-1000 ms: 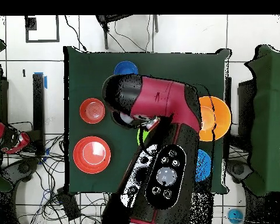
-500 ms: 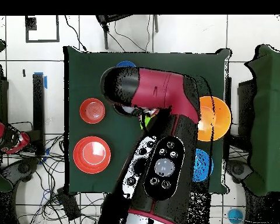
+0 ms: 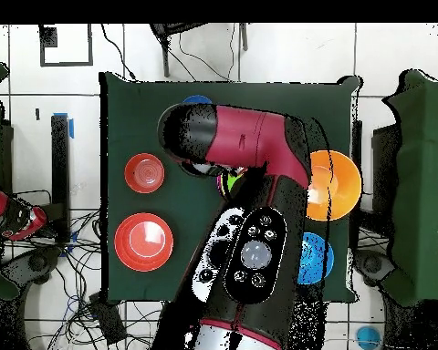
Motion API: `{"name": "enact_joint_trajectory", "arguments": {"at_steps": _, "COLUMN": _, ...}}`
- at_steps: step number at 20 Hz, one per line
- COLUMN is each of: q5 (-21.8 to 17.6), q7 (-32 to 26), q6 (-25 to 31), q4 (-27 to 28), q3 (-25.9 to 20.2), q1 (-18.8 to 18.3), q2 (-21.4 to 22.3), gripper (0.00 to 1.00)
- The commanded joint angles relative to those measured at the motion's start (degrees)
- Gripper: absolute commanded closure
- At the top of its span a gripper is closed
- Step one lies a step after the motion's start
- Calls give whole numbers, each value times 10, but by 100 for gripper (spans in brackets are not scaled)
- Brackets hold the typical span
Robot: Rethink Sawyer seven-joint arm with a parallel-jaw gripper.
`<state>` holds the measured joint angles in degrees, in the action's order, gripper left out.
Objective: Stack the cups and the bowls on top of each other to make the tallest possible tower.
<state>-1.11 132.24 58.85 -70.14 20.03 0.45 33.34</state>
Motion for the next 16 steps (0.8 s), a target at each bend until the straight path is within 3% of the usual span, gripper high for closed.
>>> {"name": "enact_joint_trajectory", "arguments": {"at_steps": 1, "q5": -23, "q7": 5, "q6": -37, "q4": -8, "q3": -56, "q1": 4, "q2": -31, "gripper": 100}}
{"name": "enact_joint_trajectory", "arguments": {"at_steps": 16, "q5": -8, "q7": -16, "q6": -78, "q4": -65, "q3": -81, "q1": -18, "q2": -37, "gripper": 100}}
